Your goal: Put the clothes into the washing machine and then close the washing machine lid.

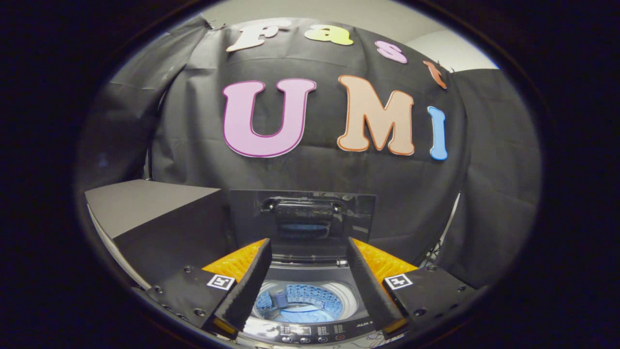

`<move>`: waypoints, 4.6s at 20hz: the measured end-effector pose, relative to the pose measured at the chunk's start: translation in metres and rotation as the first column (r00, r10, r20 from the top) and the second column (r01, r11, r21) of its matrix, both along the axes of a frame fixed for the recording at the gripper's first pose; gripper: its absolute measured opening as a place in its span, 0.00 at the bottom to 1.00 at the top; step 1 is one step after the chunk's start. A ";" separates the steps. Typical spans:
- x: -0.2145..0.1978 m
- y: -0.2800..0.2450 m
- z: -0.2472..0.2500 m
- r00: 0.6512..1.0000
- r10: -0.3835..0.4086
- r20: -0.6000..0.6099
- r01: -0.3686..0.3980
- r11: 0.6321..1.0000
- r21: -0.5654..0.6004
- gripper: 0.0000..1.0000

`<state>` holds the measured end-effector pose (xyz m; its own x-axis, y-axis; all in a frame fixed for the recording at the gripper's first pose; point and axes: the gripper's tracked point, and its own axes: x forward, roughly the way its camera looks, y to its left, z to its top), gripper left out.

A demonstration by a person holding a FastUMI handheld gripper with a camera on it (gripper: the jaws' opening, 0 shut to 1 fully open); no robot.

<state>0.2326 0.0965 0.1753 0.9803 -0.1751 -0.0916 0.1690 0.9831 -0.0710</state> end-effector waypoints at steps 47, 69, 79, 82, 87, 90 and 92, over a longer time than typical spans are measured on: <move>0.254 0.036 0.013 0.999 0.005 -0.046 -0.004 1.000 0.030 0.97; 0.119 0.048 -0.025 0.994 0.071 -0.080 -0.069 0.997 0.034 0.98; 0.075 0.033 -0.040 0.995 0.085 -0.057 -0.082 0.995 0.048 0.98; 0.061 0.030 -0.043 0.993 0.112 -0.042 -0.111 0.993 0.033 0.98; 0.034 0.015 -0.049 0.989 0.145 -0.024 -0.145 0.989 -0.007 0.98; 0.019 0.001 -0.054 0.988 0.155 -0.013 -0.155 0.988 0.004 0.98; 0.005 -0.008 -0.059 0.986 0.168 0.004 -0.168 0.986 0.017 0.98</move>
<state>0.2380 0.0884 0.1160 0.9958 -0.0061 -0.0909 0.0012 0.9986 -0.0533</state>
